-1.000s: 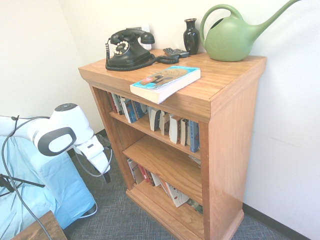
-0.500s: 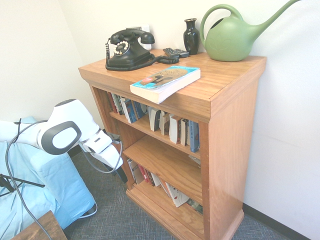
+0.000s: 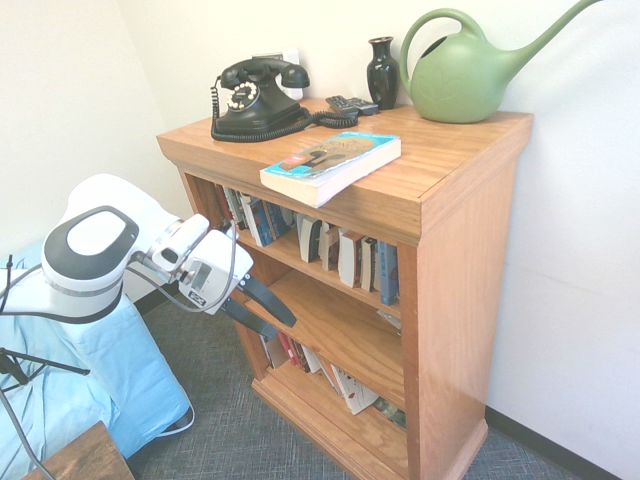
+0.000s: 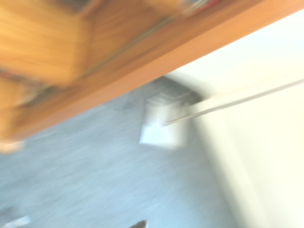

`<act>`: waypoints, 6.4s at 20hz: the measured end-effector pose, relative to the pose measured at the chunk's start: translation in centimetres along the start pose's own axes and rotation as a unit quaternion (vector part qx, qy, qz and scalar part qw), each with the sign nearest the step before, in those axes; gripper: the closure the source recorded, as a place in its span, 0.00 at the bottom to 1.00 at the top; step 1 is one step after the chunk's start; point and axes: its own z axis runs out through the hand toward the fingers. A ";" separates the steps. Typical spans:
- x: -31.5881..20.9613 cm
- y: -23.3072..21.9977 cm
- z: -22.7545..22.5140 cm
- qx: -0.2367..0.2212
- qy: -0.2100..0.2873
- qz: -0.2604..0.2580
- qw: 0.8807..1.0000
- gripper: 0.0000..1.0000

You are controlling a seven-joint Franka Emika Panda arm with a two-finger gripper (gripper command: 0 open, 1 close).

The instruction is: Organize the shelf

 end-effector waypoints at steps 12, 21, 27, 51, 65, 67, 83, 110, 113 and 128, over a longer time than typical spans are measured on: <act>4.2 -1.9 -5.4 -0.091 0.202 -0.078 0.972 0.00; 6.6 -5.2 -6.9 -0.106 0.238 -0.095 0.961 0.00; 8.7 -8.1 -6.0 -0.103 0.239 -0.099 0.960 0.00; 12.0 -9.5 -3.4 -0.117 0.226 -0.081 0.964 1.00; 12.2 -9.6 -3.7 -0.107 0.211 -0.057 0.970 1.00; 12.3 -8.7 -4.4 -0.098 0.200 -0.031 0.974 1.00; 1.4 4.1 -12.9 0.098 0.031 0.182 0.978 1.00; -10.2 -20.0 -11.3 0.293 -0.089 0.153 0.940 1.00; -9.5 -21.6 -10.6 0.295 -0.088 0.155 0.939 1.00; -6.9 -27.0 -9.2 0.313 -0.061 0.142 0.937 1.00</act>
